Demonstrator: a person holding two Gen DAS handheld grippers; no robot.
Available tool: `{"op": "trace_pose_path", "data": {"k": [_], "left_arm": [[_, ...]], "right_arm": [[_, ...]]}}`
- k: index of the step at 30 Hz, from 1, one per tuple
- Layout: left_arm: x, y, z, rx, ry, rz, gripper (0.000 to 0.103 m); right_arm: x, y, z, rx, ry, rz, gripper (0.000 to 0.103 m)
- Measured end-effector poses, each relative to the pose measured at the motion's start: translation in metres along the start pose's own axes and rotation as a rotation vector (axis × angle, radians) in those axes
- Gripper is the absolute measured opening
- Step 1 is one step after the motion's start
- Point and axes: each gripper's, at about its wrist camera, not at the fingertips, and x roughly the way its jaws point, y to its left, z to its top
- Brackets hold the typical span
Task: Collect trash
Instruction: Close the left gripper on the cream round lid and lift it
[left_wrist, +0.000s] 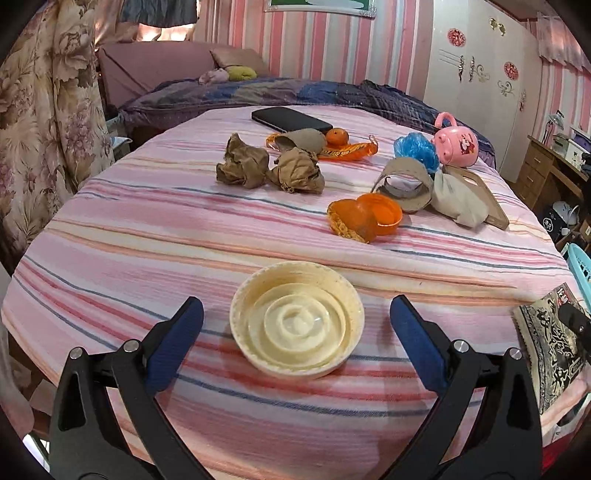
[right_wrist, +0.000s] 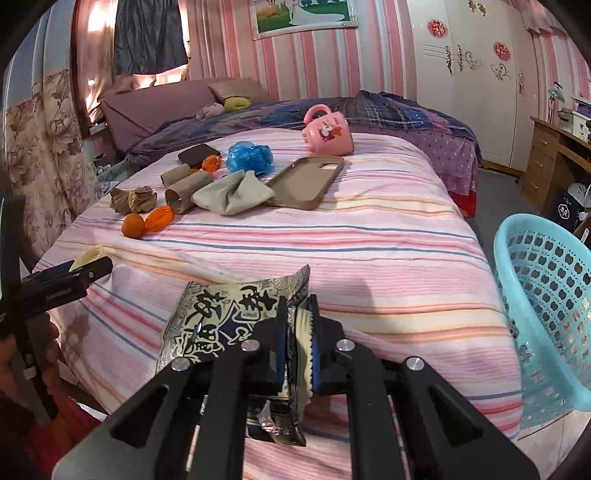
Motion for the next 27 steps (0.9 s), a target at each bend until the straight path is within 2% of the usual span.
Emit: {"op": "trace_pose_path", "data": {"k": [1,7,12,22,27], "left_arm": [[0.000,-0.002,0.000,0.006,-0.007,0.001,0.097],[0.001,-0.015,-0.003,0.075,-0.012,0.004,0.080],[-0.001,-0.021,-0.003,0.098,-0.018,-0.017,0.060],[-0.008,-0.027,-0.004,0.091,-0.025,-0.004,0.060],[-0.024,-0.049,-0.001,0.132,-0.076,0.001,0.060]], "right_arm": [[0.000,0.000,0.000,0.002,0.000,0.000,0.010],[0.001,-0.004,0.000,0.013,-0.001,0.004,0.010],[0.000,-0.005,0.001,0.013,-0.008,0.008,0.010],[-0.010,-0.012,0.008,0.028,-0.059,0.028,0.010],[-0.025,-0.024,0.017,0.034,-0.099,0.023,0.010]]}}
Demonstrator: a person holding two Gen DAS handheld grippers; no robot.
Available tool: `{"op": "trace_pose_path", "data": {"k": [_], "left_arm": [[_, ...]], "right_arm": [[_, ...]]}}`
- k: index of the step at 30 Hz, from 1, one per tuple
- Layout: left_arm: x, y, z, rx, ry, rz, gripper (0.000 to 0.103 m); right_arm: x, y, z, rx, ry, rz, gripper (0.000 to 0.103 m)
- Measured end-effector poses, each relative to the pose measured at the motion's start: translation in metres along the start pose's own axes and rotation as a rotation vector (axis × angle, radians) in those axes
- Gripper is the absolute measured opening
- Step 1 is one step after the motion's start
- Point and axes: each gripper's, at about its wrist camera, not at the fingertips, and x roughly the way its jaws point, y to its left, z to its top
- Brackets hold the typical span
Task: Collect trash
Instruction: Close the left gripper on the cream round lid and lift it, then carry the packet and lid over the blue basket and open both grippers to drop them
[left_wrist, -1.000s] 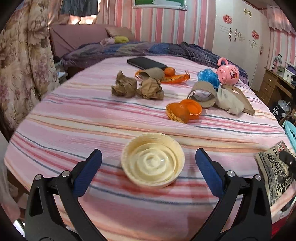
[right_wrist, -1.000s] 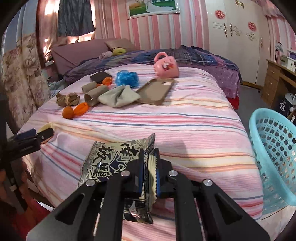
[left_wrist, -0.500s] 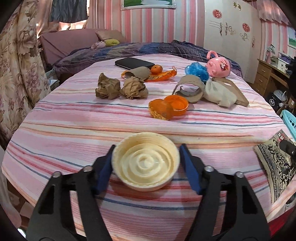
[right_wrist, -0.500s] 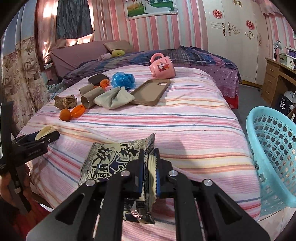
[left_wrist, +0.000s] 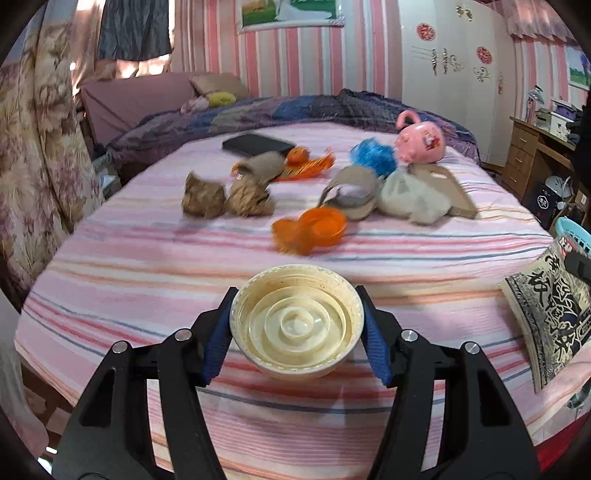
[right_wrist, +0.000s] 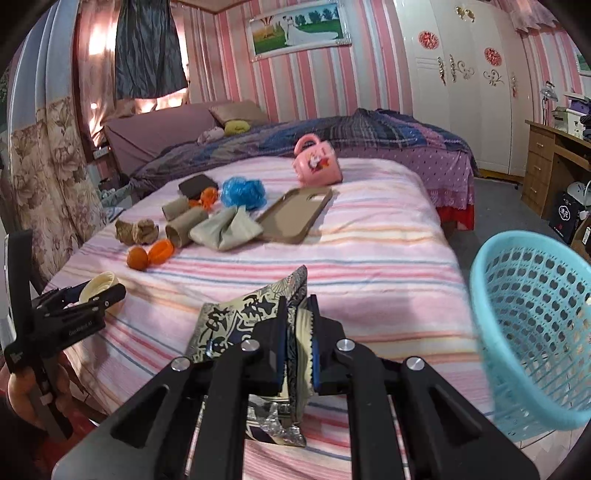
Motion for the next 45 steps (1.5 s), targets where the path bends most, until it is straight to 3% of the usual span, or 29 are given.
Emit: {"op": "trace_pose_path", "data": {"k": [7,13,24,34,45], "left_arm": [[-0.024,-0.037,0.018,0.039,-0.063,-0.045,0.060],[-0.036,-0.057,0.033,0.022,-0.092,-0.080,0.060],[-0.036,-0.103,0.046,0.048,-0.100,-0.122,0.060],[-0.022,-0.195,0.051,0.111,-0.085,-0.257,0.060],[-0.030,-0.310,0.055,0.209,-0.105,-0.441,0.060]], "right_arm": [[-0.028,-0.035,0.026,0.005,-0.065,-0.055,0.010],[-0.053,-0.089,0.049,0.017,-0.102,-0.151,0.010],[-0.078,-0.185,0.059,0.047,-0.077,-0.310,0.010],[-0.077,-0.249,0.035,0.074,0.008,-0.413,0.010],[-0.077,-0.272,0.023,0.109,0.006,-0.464,0.010]]}}
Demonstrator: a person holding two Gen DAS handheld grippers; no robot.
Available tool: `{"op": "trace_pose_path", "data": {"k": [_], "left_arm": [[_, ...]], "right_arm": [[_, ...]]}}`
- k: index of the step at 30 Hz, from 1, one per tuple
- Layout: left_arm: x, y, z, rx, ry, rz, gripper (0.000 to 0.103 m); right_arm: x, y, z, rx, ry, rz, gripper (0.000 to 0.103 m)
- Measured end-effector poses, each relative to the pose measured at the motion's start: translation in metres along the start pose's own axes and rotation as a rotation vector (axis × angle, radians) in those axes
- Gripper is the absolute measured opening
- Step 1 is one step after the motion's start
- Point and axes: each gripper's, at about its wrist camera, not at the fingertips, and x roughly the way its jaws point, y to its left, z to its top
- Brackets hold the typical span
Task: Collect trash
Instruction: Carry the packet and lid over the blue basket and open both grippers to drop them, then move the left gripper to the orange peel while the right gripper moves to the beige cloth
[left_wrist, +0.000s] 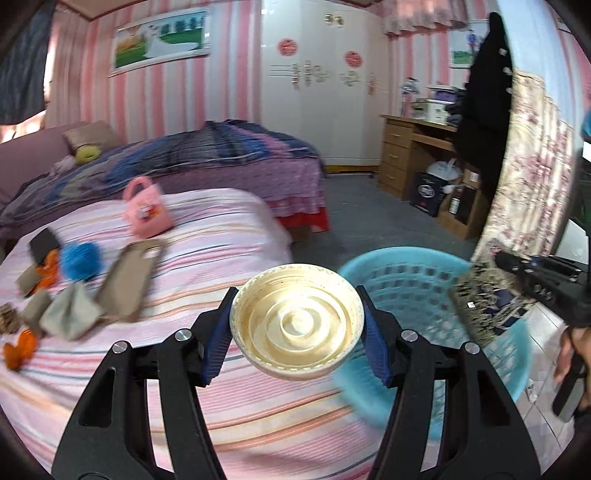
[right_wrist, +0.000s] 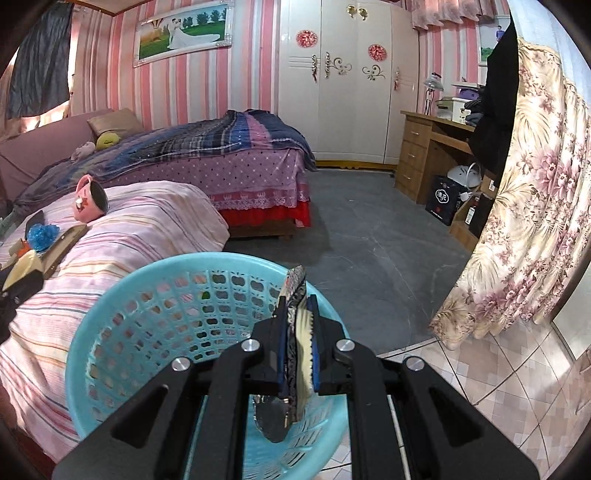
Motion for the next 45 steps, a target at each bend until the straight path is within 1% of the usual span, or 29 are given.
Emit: {"op": "trace_pose_path", "data": {"k": [4,8,10,11,12,15,19,25,26,27,28,29,32,33,35,38,41,45], "left_arm": [[0.016,-0.031,0.003,0.018,0.011,-0.053,0.060],[0.032,-0.048,0.002,0.052,0.037,-0.073,0.061],[0.039,-0.053,0.001,0.052,0.060,-0.087,0.070],[0.040,-0.053,0.001,0.046,0.066,-0.084,0.081],[0.041,-0.052,0.001,0.035,0.065,-0.067,0.085],[0.038,-0.043,0.005,0.012,0.047,-0.057,0.094],[0.029,-0.025,0.011,-0.018,0.027,-0.038,0.096],[0.013,-0.003,0.015,0.001,0.001,0.016,0.097],[0.011,0.001,0.016,-0.003,-0.001,0.020,0.097],[0.008,0.006,0.017,-0.008,-0.005,0.025,0.097],[0.003,0.012,0.018,-0.014,-0.012,0.032,0.097],[0.000,0.017,0.017,-0.016,-0.016,0.037,0.097],[-0.010,0.032,0.016,-0.020,-0.032,0.063,0.097],[-0.014,0.038,0.016,-0.021,-0.034,0.072,0.097],[-0.021,0.049,0.014,-0.025,-0.036,0.087,0.097],[-0.033,0.068,0.012,-0.029,-0.042,0.113,0.097],[-0.047,0.090,0.010,-0.028,-0.051,0.147,0.098],[-0.061,0.125,0.005,-0.040,-0.046,0.193,0.098]], "right_arm": [[-0.004,-0.007,-0.001,0.016,-0.015,-0.006,0.010],[-0.006,-0.013,-0.003,0.034,-0.025,-0.009,0.010],[-0.005,-0.014,-0.003,0.039,-0.023,-0.010,0.010],[-0.004,-0.015,-0.004,0.042,-0.023,-0.012,0.010],[-0.004,-0.016,-0.004,0.043,-0.023,-0.013,0.010],[-0.003,-0.015,-0.003,0.037,-0.022,-0.017,0.010],[-0.001,-0.010,0.002,0.027,-0.019,-0.025,0.011],[0.001,0.004,0.007,0.020,-0.026,-0.039,0.014],[0.000,0.007,0.007,0.015,-0.027,-0.045,0.020],[0.000,0.011,0.008,0.012,-0.026,-0.050,0.039],[0.000,0.014,0.009,0.012,-0.027,-0.052,0.052],[-0.003,0.017,0.009,0.012,-0.036,-0.055,0.070],[-0.005,0.024,0.010,0.011,-0.029,-0.062,0.073],[-0.007,0.026,0.011,0.020,-0.029,-0.060,0.079],[-0.013,0.030,0.013,0.043,-0.042,-0.057,0.088],[-0.019,0.037,0.016,0.057,-0.050,-0.060,0.095],[-0.024,0.053,0.018,0.066,-0.059,-0.053,0.098],[-0.029,0.085,0.021,0.079,-0.072,-0.021,0.098]]}}
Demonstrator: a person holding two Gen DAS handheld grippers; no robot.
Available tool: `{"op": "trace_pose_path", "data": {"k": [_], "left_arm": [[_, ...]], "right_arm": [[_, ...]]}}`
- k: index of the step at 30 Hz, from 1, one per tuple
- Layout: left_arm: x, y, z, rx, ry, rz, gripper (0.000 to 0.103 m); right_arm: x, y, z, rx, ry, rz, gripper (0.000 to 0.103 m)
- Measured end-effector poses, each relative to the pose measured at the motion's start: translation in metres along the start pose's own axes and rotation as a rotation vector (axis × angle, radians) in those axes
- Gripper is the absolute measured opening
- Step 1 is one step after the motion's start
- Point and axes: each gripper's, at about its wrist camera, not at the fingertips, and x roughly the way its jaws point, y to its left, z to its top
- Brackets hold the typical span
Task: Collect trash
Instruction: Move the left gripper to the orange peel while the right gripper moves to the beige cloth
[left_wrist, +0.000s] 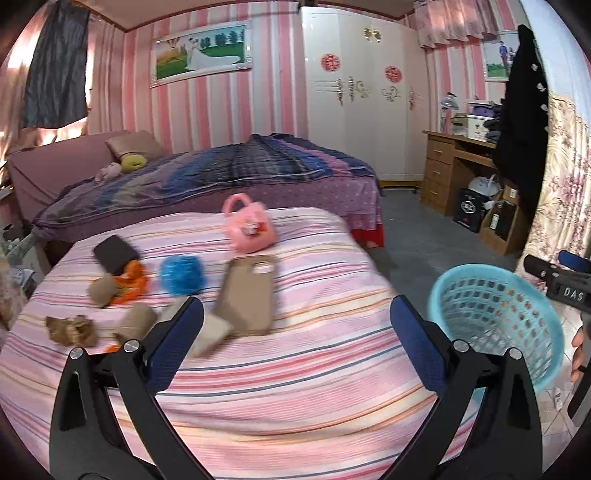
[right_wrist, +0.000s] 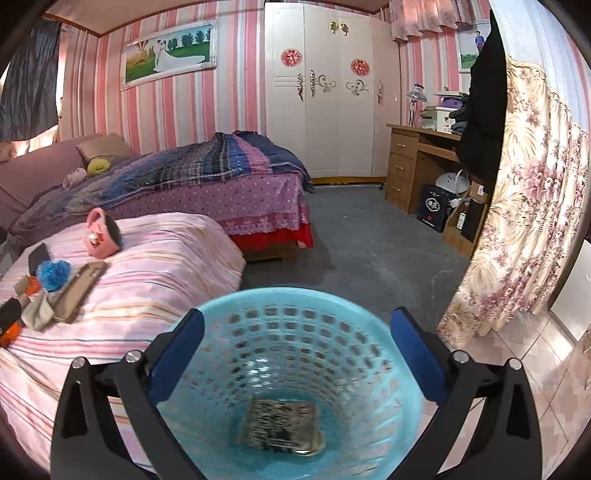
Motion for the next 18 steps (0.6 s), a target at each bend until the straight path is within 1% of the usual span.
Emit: {"op": "trace_pose_path", "data": {"k": [2,6,7,9,12,15,18], "left_arm": [[-0.002,0.019,-0.001,0.000,0.000,0.030,0.098],[-0.003,0.056,-0.004,0.015,-0.010,0.108,0.098],[-0.002,0.070,-0.007,0.013,-0.011,0.144,0.098],[0.003,0.091,-0.010,-0.010,-0.003,0.176,0.098],[0.011,0.123,-0.016,-0.060,0.026,0.175,0.098],[0.015,0.149,-0.027,-0.079,0.042,0.196,0.098],[0.020,0.178,-0.033,-0.118,0.068,0.190,0.098]], "right_arm": [[0.000,0.012,-0.001,0.002,0.001,0.015,0.098],[-0.002,0.051,-0.002,-0.038,0.001,0.062,0.098],[-0.001,0.062,-0.003,-0.053,-0.001,0.070,0.098],[0.000,0.084,-0.003,-0.074,-0.007,0.095,0.098],[0.002,0.106,-0.003,-0.077,-0.009,0.132,0.098],[0.004,0.134,-0.003,-0.095,-0.014,0.173,0.098],[0.006,0.155,-0.004,-0.107,-0.023,0.198,0.098]]}}
